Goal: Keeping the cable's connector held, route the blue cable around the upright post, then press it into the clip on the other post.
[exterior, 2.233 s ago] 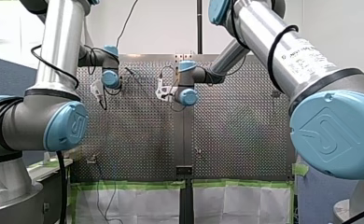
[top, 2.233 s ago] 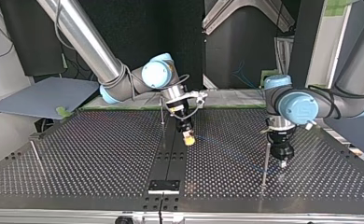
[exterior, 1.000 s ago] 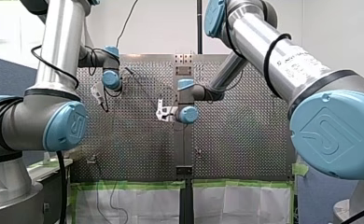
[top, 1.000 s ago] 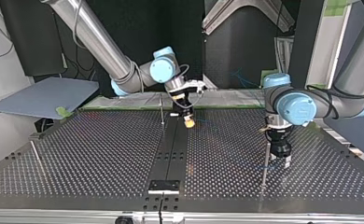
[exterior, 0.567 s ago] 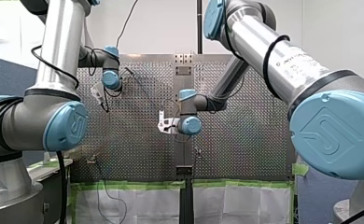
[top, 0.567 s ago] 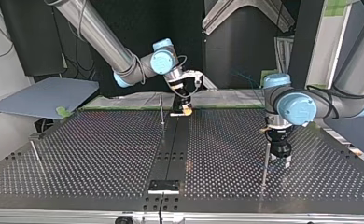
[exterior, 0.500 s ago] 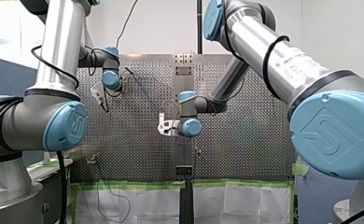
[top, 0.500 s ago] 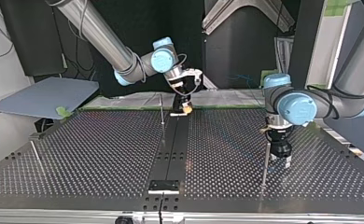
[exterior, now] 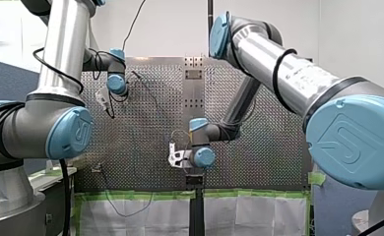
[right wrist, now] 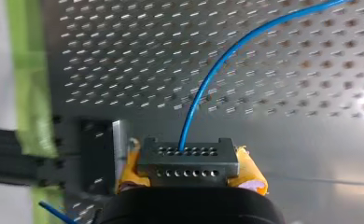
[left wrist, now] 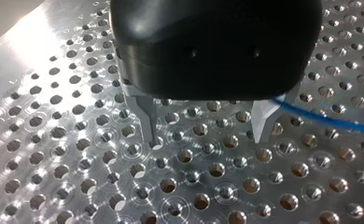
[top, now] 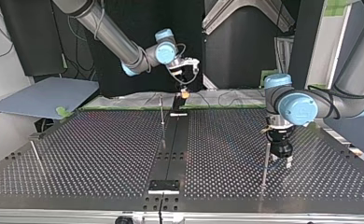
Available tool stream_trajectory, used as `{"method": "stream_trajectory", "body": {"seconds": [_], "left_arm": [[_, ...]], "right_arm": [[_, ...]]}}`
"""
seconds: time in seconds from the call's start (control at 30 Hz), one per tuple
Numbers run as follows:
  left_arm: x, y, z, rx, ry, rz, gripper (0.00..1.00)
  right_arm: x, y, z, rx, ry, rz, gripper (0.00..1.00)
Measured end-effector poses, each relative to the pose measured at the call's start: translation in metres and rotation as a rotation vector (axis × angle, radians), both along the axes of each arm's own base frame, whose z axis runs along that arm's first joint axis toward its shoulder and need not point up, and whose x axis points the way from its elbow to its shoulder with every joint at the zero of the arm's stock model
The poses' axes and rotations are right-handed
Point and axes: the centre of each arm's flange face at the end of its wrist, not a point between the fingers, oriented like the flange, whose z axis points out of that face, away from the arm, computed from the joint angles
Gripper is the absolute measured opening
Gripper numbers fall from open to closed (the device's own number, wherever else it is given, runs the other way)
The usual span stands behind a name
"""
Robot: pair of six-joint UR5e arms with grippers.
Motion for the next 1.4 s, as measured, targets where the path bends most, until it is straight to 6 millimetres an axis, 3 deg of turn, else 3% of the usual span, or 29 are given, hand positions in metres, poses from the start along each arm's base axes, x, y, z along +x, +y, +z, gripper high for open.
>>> {"method": "stream_trajectory", "body": {"seconds": [0.67, 1.4], "left_arm": [[0.000, 0.002, 0.000, -0.004, -0.001, 0.004, 1.00], [0.001, 0.005, 0.000, -0.008, -0.001, 0.009, 1.00]], "right_arm": [[-0.036, 0.018, -0.112, 0.072, 0.098, -0.058, 0.00], [-0.113, 0.002, -0.156, 0.110, 0.045, -0.199, 0.00]]}}
